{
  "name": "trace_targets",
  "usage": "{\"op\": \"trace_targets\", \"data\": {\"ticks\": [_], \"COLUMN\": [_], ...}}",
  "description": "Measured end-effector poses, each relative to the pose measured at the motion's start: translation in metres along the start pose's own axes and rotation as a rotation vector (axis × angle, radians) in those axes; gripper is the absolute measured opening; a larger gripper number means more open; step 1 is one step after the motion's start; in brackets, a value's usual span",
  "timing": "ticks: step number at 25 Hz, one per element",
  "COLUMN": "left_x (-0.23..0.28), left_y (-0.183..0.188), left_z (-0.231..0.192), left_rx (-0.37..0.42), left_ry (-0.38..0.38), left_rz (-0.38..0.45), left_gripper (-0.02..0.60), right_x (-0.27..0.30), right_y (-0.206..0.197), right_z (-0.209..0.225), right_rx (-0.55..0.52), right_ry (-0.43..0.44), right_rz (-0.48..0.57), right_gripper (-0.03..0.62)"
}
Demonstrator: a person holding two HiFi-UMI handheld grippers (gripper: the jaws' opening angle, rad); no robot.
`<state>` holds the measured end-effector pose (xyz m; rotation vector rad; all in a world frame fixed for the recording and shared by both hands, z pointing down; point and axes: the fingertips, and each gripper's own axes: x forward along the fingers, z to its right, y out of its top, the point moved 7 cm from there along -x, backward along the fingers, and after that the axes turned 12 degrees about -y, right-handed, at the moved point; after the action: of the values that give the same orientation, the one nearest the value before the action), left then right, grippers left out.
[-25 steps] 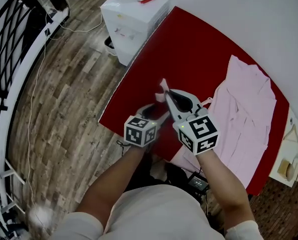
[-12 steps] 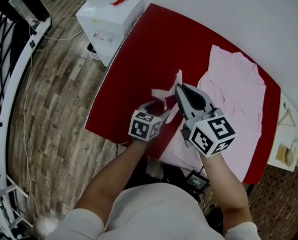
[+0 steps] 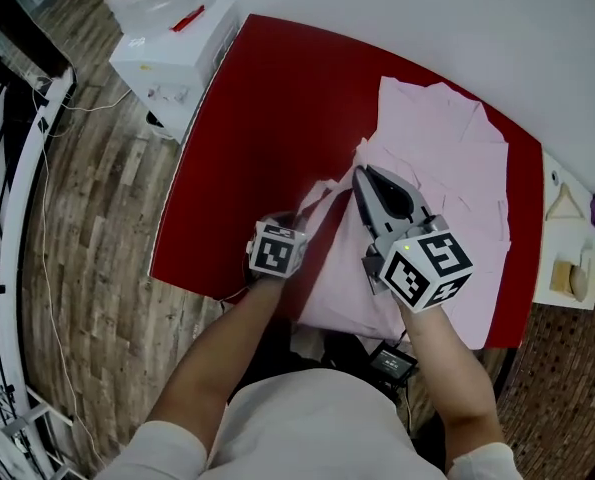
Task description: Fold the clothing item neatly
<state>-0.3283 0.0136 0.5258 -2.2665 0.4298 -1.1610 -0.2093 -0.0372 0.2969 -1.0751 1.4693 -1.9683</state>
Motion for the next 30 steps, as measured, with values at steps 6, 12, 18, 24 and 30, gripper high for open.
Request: {"op": "trace_targets", "data": {"ticks": [6, 12, 18, 24, 30], "left_x": [-0.012, -0.028, -0.030, -0.010, 0.026], "left_y": [0.015, 0.029, 0.049, 0.066, 0.057], "left_z": [0.000, 0.010, 0.038, 0.095, 0.160], "left_rx": [0.053, 0.153, 0.263, 0.419, 0.572], "left_ry": [0.041, 0.085, 0.059, -0.026, -0.116], "left_rz": [0.112, 0.207, 0.253, 0.239, 0.147], "left_gripper": [0.011, 0.011, 0.011, 0.011, 0.012], "right_x": [-0.021, -0.047, -0.075, -0.105, -0.138], "right_y": [-0.006, -0.026, -0.054, -0.084, -0.114], "right_z": [0.050, 0.117, 0.186, 0.251, 0.316], "right_rx": [0.032, 0.121, 0.192, 0.239, 0.254], "right_ry": [-0.092, -0.206, -0.331, -0.427, -0.522], "right_rz": [0.003, -0.018, -0.066, -0.125, -0.194], "right_gripper": [0.020, 0.020, 0.018, 0.020, 0.020]}}
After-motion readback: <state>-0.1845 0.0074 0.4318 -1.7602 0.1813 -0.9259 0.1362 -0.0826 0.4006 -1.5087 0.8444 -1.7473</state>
